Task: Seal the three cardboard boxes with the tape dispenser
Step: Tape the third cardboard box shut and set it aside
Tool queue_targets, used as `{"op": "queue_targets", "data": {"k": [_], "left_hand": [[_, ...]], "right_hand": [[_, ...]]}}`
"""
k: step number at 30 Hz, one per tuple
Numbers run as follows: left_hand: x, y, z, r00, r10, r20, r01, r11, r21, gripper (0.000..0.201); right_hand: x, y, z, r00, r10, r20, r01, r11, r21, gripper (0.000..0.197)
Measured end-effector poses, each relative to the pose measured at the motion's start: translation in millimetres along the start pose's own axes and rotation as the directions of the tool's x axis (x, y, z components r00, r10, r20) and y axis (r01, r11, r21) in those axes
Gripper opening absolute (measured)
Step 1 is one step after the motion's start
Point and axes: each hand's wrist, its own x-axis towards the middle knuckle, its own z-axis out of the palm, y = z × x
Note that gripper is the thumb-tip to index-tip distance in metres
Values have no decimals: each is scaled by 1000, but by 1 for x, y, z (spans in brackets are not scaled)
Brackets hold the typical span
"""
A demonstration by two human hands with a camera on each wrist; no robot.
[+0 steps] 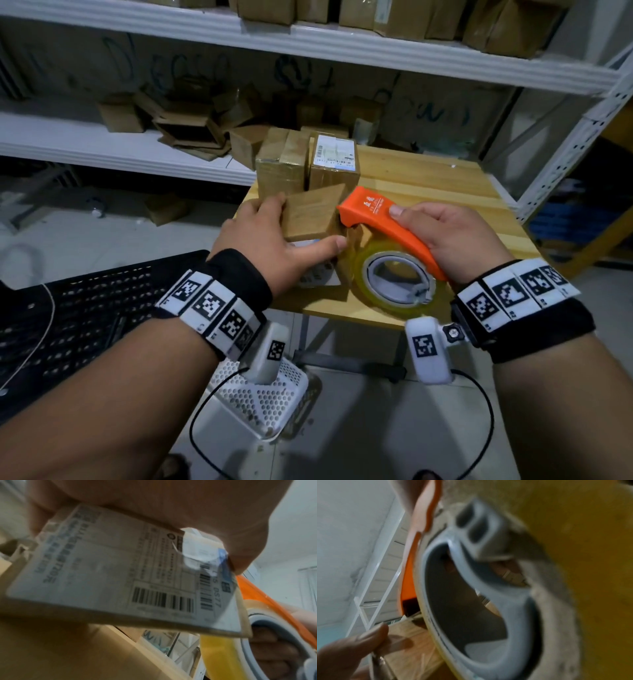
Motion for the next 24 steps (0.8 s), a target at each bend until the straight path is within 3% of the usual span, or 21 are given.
{"op": "queue_targets", "data": {"k": [11, 19, 24], "left_hand": [[3, -14, -7, 999, 32, -2, -31, 956, -293, 127], [-2, -12, -12, 1000, 19, -13, -23, 906, -423, 105], [2, -16, -10, 1000, -3, -21, -7, 902, -432, 119]], "right_hand": [[0, -12, 5, 1000, -29, 8, 27, 990, 137, 34], [1, -13, 4, 999, -9, 37, 2, 982, 187, 36], [-2, -14, 3, 998, 0, 57, -7, 994, 108, 36]]}}
